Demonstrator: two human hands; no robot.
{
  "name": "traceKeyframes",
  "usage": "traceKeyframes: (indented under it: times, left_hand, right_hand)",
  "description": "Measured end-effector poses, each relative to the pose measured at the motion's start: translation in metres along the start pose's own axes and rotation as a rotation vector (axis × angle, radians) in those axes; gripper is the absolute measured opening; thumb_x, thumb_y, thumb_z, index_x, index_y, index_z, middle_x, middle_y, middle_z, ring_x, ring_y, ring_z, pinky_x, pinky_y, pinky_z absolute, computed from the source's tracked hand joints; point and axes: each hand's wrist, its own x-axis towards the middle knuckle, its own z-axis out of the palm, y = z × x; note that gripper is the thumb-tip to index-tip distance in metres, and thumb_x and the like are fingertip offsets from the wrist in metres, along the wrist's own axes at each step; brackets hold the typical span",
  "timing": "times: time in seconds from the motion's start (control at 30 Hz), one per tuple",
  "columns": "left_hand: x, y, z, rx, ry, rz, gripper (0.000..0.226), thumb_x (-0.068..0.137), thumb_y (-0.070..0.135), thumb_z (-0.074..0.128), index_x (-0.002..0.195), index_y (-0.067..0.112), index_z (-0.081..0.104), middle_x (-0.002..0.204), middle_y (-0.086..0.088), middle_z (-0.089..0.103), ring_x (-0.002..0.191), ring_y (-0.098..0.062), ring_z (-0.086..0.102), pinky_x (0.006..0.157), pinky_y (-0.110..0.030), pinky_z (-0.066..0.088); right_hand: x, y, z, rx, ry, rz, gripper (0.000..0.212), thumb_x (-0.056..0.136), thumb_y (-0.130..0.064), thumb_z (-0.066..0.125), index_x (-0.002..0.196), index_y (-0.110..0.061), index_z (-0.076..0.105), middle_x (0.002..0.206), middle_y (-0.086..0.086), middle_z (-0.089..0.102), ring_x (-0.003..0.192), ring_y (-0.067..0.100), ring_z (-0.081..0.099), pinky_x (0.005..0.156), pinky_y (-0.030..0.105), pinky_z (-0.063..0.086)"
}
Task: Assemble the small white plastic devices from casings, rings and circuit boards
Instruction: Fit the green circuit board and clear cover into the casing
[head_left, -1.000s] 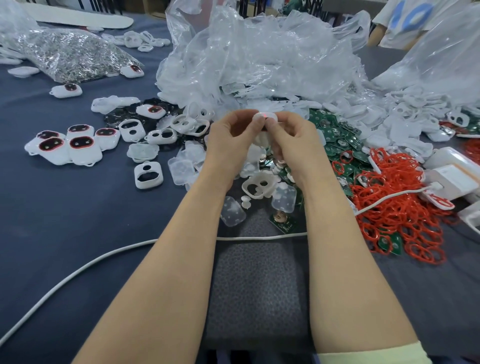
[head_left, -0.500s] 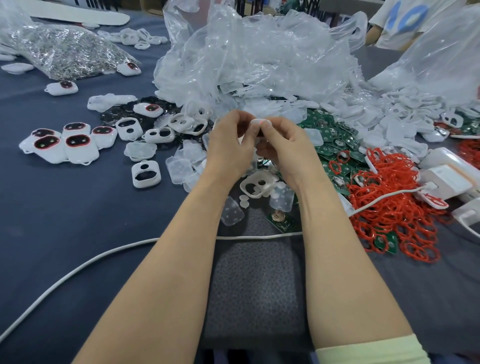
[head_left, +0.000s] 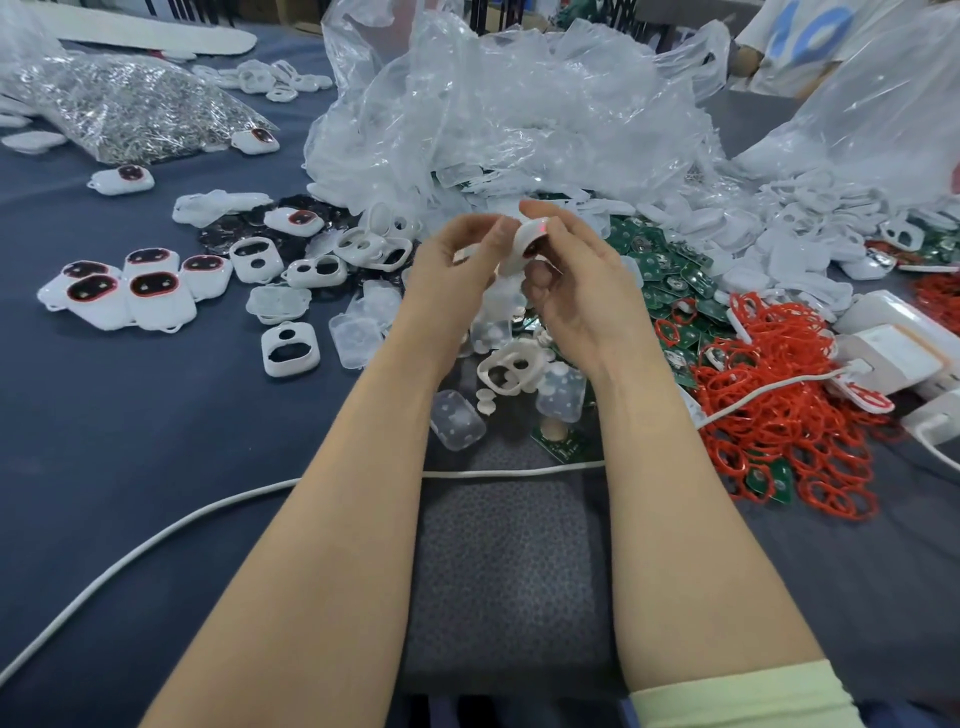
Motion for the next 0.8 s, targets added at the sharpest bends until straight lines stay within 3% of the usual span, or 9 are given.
traceKeyframes:
  times: [0.1, 0.17, 0.33, 0.4, 0.53, 0.7, 0.8]
  left_hand:
    - [0.002, -0.002, -0.001, -0.026, -0.078, -0.169, 0.044, 0.092, 0.038, 0.060, 0.124, 0.008, 0.056, 0.105, -0.004, 0.067, 0.095, -0.015, 0.067, 0.090, -0.030, 0.055]
    - [0.004, -0.003, -0.002, 0.008, -0.100, -0.166, 0.037, 0.094, 0.033, 0.059, 0.117, 0.005, 0.061, 0.102, -0.008, 0.070, 0.090, -0.015, 0.069, 0.084, -0.026, 0.056]
    - [0.006, -0.003, -0.004, -0.074, 0.137, -0.075, 0.022, 0.091, 0.013, 0.064, 0.112, 0.010, 0.057, 0.102, -0.008, 0.067, 0.093, -0.016, 0.068, 0.077, -0.019, 0.053]
    - [0.005, -0.005, -0.004, -0.052, 0.174, -0.053, 0.020, 0.090, 0.009, 0.065, 0.105, 0.014, 0.053, 0.095, -0.006, 0.065, 0.087, -0.015, 0.067, 0.076, -0.020, 0.054]
    - [0.004, -0.005, -0.004, 0.033, 0.154, -0.020, 0.021, 0.089, 0.008, 0.066, 0.098, 0.018, 0.049, 0.096, -0.010, 0.063, 0.089, -0.020, 0.066, 0.081, -0.025, 0.057]
    - [0.005, -0.007, -0.003, 0.257, 0.003, 0.003, 0.034, 0.092, 0.006, 0.060, 0.124, 0.017, 0.055, 0.111, -0.018, 0.064, 0.093, -0.023, 0.068, 0.086, -0.032, 0.057]
    - [0.005, -0.005, -0.003, 0.269, -0.017, -0.006, 0.032, 0.093, 0.006, 0.060, 0.124, 0.012, 0.059, 0.106, -0.014, 0.066, 0.089, -0.022, 0.071, 0.089, -0.039, 0.056]
  right_hand:
    - [0.001, -0.003, 0.001, 0.055, 0.007, 0.013, 0.029, 0.098, -0.006, 0.040, 0.094, -0.009, 0.068, 0.068, -0.002, 0.066, 0.053, 0.006, 0.052, 0.052, 0.017, 0.044]
    - [0.002, -0.003, 0.001, 0.025, 0.034, -0.014, 0.028, 0.096, -0.004, 0.042, 0.093, -0.009, 0.070, 0.078, 0.000, 0.072, 0.067, 0.010, 0.063, 0.062, 0.020, 0.051]
    - [0.007, 0.006, 0.001, -0.265, 0.141, -0.027, 0.020, 0.100, -0.010, 0.046, 0.112, -0.005, 0.061, 0.106, 0.012, 0.066, 0.085, 0.014, 0.066, 0.078, 0.024, 0.056]
    - [0.007, 0.009, 0.000, -0.370, 0.118, -0.015, 0.021, 0.098, -0.010, 0.050, 0.112, -0.001, 0.063, 0.104, 0.014, 0.067, 0.089, 0.015, 0.066, 0.083, 0.025, 0.055]
    - [0.006, 0.013, 0.000, -0.533, 0.111, -0.061, 0.018, 0.095, -0.006, 0.053, 0.107, -0.006, 0.067, 0.093, 0.010, 0.069, 0.085, 0.015, 0.066, 0.077, 0.021, 0.055]
    - [0.008, 0.012, -0.005, -0.622, 0.147, -0.110, 0.020, 0.094, -0.006, 0.055, 0.108, -0.010, 0.069, 0.101, 0.015, 0.070, 0.097, 0.029, 0.067, 0.091, 0.043, 0.053]
    - [0.008, 0.013, -0.006, -0.544, 0.183, -0.094, 0.022, 0.093, -0.006, 0.056, 0.091, -0.024, 0.069, 0.090, 0.007, 0.070, 0.090, 0.024, 0.066, 0.088, 0.042, 0.055]
